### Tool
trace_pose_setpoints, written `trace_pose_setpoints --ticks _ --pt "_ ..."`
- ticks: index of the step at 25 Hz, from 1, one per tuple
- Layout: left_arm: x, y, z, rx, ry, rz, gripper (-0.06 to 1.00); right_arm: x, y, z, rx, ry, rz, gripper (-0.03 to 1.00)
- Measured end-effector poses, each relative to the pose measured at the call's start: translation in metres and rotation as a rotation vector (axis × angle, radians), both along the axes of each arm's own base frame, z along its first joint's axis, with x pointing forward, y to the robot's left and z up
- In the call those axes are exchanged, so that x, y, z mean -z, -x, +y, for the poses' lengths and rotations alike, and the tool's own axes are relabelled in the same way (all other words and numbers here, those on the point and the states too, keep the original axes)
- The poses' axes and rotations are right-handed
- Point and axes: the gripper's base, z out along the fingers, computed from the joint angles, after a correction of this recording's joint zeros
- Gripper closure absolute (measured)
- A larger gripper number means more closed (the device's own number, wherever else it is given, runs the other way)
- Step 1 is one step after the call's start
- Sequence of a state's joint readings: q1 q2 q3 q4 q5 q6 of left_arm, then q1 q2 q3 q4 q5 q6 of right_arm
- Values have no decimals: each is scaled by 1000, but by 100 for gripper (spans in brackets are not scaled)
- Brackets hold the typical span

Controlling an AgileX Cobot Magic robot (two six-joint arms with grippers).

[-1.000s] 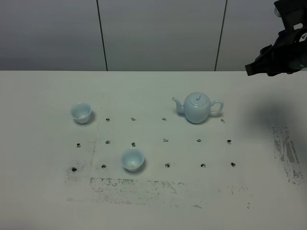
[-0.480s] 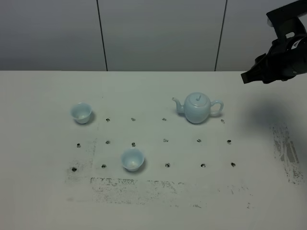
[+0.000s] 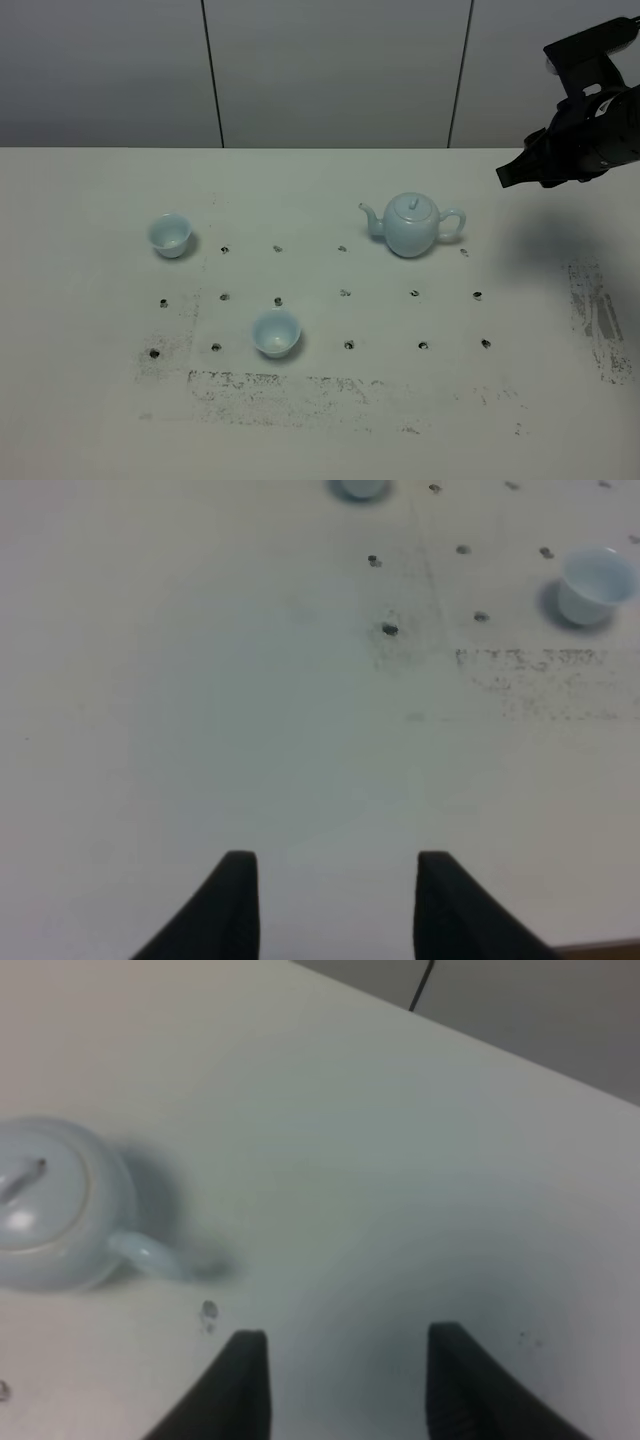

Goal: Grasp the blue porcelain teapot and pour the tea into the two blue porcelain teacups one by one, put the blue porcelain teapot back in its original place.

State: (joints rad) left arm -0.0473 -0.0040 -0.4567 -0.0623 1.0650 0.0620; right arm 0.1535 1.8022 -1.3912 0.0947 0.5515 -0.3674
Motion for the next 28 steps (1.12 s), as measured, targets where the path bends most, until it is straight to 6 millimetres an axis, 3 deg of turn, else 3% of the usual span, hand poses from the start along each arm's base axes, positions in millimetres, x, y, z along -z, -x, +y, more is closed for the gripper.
trace_pose_setpoints --ticks 21,28 --pt "0 0 0 1 0 0 52 -2 -3 1 -9 -4 -45 59" --pt "0 0 0 1 0 0 52 4 -18 10 23 -81 -136 59"
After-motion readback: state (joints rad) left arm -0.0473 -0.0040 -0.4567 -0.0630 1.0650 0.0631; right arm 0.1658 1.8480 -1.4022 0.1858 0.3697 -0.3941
